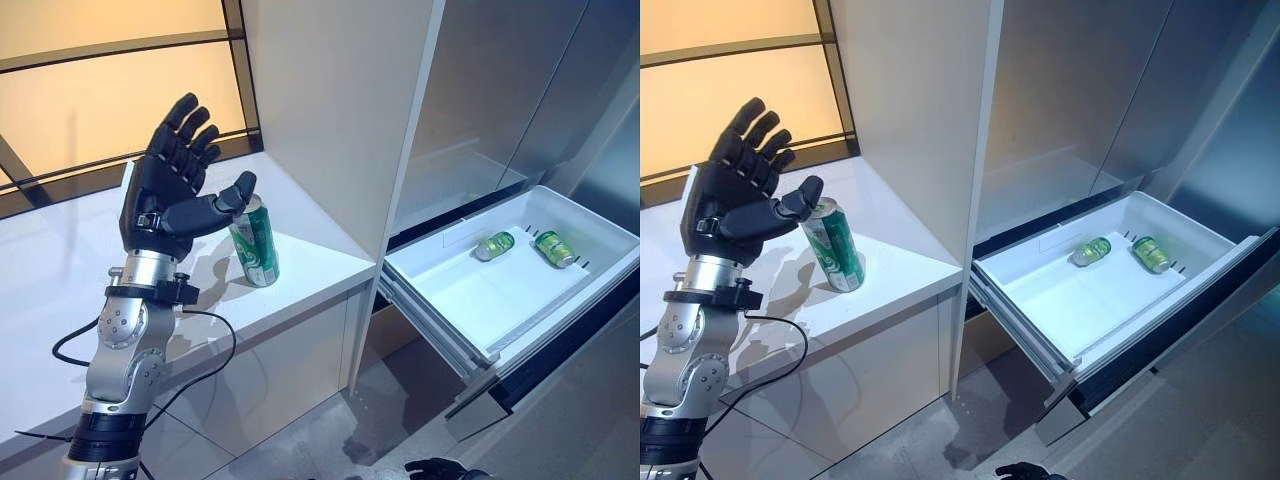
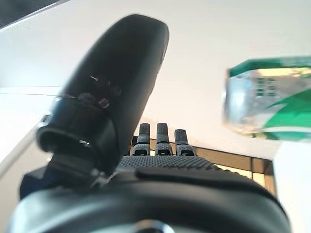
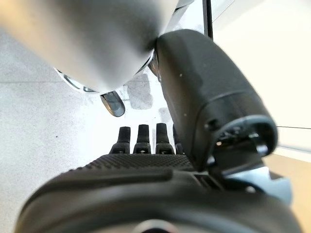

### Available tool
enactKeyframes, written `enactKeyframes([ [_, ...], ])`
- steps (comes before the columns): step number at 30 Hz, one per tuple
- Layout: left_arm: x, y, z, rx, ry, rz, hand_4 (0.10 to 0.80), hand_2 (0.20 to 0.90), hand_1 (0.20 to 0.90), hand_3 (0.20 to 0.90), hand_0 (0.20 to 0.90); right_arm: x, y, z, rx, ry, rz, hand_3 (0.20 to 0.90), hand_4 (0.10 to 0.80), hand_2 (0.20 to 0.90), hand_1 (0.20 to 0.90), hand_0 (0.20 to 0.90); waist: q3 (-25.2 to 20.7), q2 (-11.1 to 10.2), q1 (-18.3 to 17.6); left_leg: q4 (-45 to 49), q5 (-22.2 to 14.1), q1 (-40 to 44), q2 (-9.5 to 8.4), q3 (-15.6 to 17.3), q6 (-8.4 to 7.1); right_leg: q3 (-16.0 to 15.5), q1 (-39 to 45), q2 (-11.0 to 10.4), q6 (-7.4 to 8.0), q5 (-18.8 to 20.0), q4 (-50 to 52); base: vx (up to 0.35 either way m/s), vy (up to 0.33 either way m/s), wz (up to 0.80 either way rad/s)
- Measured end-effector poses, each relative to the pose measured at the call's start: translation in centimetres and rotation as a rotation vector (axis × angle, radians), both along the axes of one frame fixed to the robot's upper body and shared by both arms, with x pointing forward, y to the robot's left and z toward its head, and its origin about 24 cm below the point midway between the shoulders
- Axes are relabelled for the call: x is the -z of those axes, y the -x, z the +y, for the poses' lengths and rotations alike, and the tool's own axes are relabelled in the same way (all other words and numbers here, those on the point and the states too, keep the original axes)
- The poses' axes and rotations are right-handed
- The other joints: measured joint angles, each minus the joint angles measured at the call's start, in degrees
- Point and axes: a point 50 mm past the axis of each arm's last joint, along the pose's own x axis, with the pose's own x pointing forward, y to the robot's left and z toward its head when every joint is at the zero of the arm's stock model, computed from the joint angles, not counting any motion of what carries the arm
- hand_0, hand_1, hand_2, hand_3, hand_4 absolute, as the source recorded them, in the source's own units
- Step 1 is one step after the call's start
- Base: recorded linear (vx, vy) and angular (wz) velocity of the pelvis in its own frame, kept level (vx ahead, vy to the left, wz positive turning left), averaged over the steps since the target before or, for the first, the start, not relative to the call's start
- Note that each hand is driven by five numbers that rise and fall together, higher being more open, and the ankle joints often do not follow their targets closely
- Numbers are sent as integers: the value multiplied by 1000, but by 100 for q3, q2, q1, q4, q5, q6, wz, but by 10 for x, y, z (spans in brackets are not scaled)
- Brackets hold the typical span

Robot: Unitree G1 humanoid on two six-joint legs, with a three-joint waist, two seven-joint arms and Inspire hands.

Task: Put drinks into fridge and close the fridge

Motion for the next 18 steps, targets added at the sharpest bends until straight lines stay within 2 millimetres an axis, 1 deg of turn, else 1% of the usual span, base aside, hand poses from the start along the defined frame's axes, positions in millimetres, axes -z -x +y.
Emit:
enactKeyframes([
  [10, 15, -4, 3, 14, -11, 98, 800, 900, 900, 900, 900, -1, -1, -1, 11, -13, -2, 900, 800, 900, 900, 900, 24, 11, -142, -18, -1, 8, 12, 18, 1, 15, 4, -8, 1, -1, 0, 0, 0, 0],
  [18, 25, -5, 6, 7, -15, 164, 800, 900, 900, 900, 900, -2, -3, -2, -5, -12, -5, 900, 800, 900, 900, 900, 44, 37, -149, -19, -1, 16, 34, 52, 1, 34, 4, -7, -2, 1, 1, 0, 0, 0],
])
